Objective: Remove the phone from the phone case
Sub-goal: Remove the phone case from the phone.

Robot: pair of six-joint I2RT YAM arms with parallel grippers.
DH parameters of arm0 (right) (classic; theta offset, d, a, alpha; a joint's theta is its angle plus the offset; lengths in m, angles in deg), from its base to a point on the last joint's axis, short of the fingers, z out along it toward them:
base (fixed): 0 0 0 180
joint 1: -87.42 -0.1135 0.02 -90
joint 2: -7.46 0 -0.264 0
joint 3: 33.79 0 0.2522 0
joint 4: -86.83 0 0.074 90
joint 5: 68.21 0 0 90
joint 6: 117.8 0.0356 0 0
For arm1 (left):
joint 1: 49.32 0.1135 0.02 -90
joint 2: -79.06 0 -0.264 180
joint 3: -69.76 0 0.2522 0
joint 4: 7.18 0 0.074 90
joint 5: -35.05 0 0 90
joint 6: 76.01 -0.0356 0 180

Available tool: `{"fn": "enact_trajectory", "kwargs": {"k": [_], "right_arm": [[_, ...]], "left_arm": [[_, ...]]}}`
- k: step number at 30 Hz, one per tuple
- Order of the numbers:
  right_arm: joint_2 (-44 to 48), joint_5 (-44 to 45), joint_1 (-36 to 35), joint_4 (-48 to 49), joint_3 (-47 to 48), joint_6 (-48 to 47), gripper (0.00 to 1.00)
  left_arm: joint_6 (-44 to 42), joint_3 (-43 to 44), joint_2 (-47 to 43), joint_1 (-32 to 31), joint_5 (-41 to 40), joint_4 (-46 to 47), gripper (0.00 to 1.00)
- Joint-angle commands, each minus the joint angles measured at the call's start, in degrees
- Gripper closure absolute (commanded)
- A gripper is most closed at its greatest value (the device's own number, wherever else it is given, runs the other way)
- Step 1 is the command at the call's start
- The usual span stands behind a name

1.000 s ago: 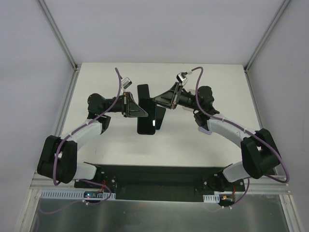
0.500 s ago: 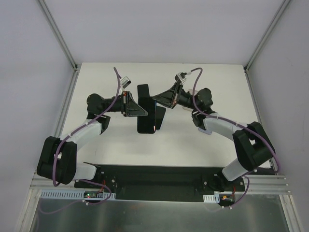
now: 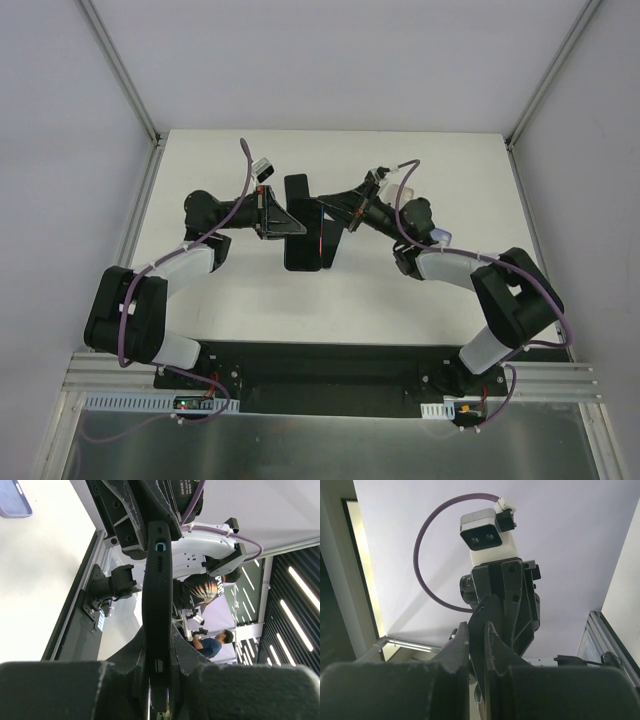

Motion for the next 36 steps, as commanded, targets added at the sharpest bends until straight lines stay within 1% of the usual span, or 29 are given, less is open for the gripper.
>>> {"fn": "enact_trajectory", "kwargs": {"k": [1,7,14,16,20,31,36], "right_arm": [[2.5,5.3,-3.2,15.2,2.0,6.4,0.99],[1.1,7.0,-4.3,15.2,4.6,7.0,0.99],[0.0,6.8,-4.3,15.2,10.5,8.3,0.99],[-0.2,7.0,-4.4,15.3,12.4,8.6,0.99],[-1.9,6.5,-4.6,15.3,16.1,12.2,0.99],[-2.9,9.2,-5.8,15.3,18.2,14.3,0.99],[-4.4,10.1,-6.6,15.3,21.7,15.5,0.98]], "left_arm": [[1.7,3.3,0.6,-0.1,-1.0,24.7,1.0],[3.2,5.4,-1.5,-0.1,-1.1,25.9,1.0],[2.8,7.8,-4.7,-0.1,0.3,25.9,1.0],[2.5,7.8,-4.6,-0.1,0.5,25.9,1.0],[1.8,7.4,-3.4,-0.1,0.4,25.9,1.0],[1.3,8.8,-2.5,-0.1,0.8,25.9,1.0],[1.2,10.1,-2.5,-0.1,0.7,25.9,1.0]]}}
